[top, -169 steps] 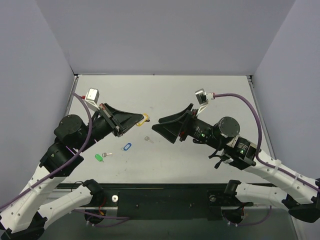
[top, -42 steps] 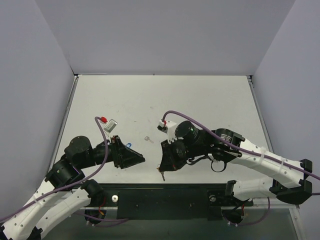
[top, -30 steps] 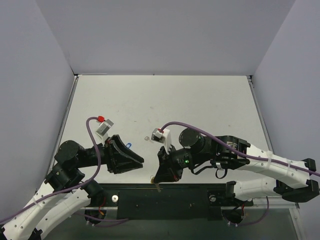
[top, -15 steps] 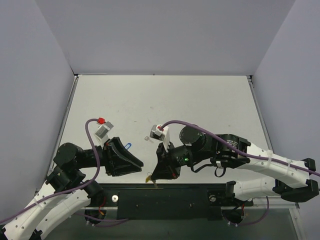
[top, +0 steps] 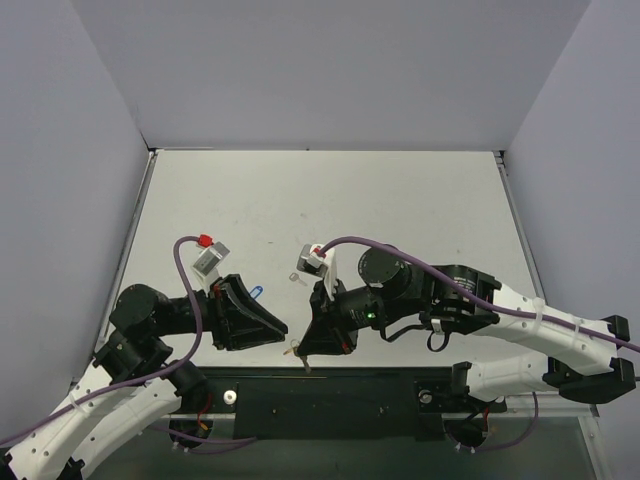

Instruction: Remove the keys from the keyring

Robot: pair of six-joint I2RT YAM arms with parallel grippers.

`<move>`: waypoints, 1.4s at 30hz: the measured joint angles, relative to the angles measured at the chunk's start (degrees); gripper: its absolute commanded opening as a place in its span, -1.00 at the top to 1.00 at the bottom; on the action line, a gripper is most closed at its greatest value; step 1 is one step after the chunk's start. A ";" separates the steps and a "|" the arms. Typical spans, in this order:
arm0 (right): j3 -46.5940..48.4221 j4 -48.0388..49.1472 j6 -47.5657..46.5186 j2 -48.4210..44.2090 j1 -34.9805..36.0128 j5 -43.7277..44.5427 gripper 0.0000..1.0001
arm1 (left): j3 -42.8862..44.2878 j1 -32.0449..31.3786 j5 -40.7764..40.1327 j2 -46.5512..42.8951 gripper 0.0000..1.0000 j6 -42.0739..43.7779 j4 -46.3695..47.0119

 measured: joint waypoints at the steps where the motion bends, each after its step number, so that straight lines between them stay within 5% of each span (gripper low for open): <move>1: 0.00 0.02 -0.09 0.07 -0.04 0.00 1.00 | -0.09 -0.04 0.00 0.00 0.30 0.00 0.09; 26: 0.94 0.81 -0.52 0.61 -1.22 -0.04 1.00 | -1.44 -2.75 -0.68 1.29 0.40 -0.02 0.81; 29: 0.96 0.83 -0.52 0.66 -1.42 -0.26 1.00 | -1.46 -3.43 -1.18 1.57 0.58 0.00 0.87; 32: 0.96 0.83 -0.55 0.81 -1.42 -0.59 1.00 | -1.70 -4.26 -1.92 1.92 1.00 0.00 1.11; 37: 0.96 0.09 -0.52 0.81 -1.42 -1.44 1.00 | -1.77 -6.10 -2.89 2.14 1.00 0.44 1.16; 42: 0.96 -0.28 -0.15 0.79 -1.64 -1.27 0.30 | -1.77 -7.76 -5.03 2.14 1.00 1.42 0.66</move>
